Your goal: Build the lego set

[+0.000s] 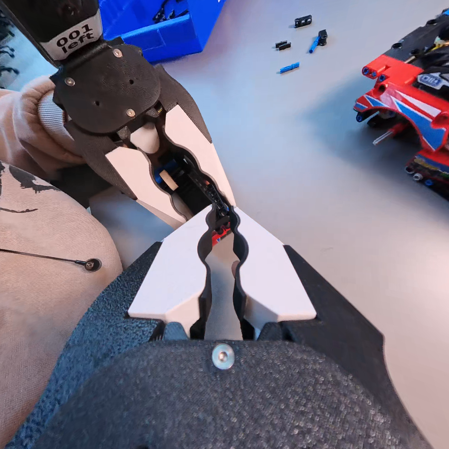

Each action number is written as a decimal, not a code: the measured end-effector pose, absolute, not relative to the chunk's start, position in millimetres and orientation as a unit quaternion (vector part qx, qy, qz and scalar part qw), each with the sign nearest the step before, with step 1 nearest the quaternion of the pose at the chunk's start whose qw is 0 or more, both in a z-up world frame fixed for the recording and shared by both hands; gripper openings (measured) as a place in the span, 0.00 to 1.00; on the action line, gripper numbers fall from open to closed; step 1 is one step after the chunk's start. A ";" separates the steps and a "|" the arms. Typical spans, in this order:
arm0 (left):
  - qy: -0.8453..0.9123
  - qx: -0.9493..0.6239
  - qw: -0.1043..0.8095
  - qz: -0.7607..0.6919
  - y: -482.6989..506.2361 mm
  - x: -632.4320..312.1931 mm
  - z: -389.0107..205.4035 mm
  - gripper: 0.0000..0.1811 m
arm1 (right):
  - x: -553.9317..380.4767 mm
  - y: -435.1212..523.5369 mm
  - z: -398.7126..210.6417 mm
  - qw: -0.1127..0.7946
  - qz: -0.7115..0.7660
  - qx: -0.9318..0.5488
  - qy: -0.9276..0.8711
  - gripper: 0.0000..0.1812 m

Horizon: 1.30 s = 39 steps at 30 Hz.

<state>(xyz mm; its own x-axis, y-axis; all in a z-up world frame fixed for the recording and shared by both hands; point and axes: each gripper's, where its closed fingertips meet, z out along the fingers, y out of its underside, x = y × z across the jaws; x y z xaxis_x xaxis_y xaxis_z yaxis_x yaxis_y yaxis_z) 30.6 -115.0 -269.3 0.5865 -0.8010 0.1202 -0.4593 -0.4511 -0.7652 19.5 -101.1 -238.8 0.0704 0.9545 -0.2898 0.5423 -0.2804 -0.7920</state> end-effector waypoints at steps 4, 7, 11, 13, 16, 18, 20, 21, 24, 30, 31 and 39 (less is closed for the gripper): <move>0.382 -0.818 0.354 -0.243 -114.5 30.2 -269.4 0.22 | 19.9 -102.6 -242.5 0.258 0.429 -0.693 -0.518 0.04; 0.382 -0.818 0.354 -0.245 -114.3 30.2 -269.3 0.22 | 20.0 -101.3 -242.3 0.265 0.449 -0.690 -0.503 0.04; 0.383 -0.816 0.356 -0.245 -114.3 30.3 -269.2 0.22 | 21.6 -100.6 -241.7 0.281 0.440 -0.664 -0.535 0.04; 0.384 -0.815 0.356 -0.246 -114.4 30.2 -269.2 0.22 | 20.4 -99.9 -241.5 0.282 0.441 -0.657 -0.543 0.04; 0.384 -0.815 0.355 -0.249 -114.6 30.0 -269.2 0.22 | 19.3 -97.6 -240.9 0.286 0.450 -0.648 -0.543 0.04; 0.383 -0.816 0.354 -0.250 -114.5 29.6 -269.3 0.22 | 17.9 -97.2 -239.6 0.283 0.462 -0.647 -0.536 0.04; 0.382 -0.816 0.353 -0.252 -114.4 29.5 -269.2 0.22 | 16.2 -96.0 -235.9 0.287 0.472 -0.643 -0.530 0.04; 0.383 -0.816 0.353 -0.252 -114.5 29.5 -269.2 0.22 | 15.7 -95.9 -234.0 0.289 0.478 -0.640 -0.528 0.04; 0.384 -0.815 0.352 -0.253 -114.6 29.6 -269.2 0.22 | 15.0 -94.8 -225.6 0.299 0.497 -0.628 -0.518 0.03; 0.384 -0.814 0.353 -0.255 -114.8 28.9 -269.1 0.22 | 16.7 -101.4 -238.3 0.276 0.469 -0.632 -0.551 0.02; 0.386 -0.814 0.353 -0.254 -115.0 29.1 -269.1 0.22 | 17.0 -101.9 -238.4 0.280 0.464 -0.628 -0.559 0.03; 0.401 -0.805 0.351 -0.262 -117.8 30.0 -268.6 0.22 | 19.6 -101.1 -239.1 0.249 0.432 -0.588 -0.637 0.02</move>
<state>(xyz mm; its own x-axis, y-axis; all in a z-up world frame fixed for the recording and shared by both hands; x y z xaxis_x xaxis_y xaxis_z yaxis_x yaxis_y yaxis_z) 30.0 -117.8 -268.6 0.5418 -0.8288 0.1398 -0.4615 -0.4324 -0.7746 19.6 -101.1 -239.1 -0.1859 0.9638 -0.1912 0.5337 -0.0643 -0.8432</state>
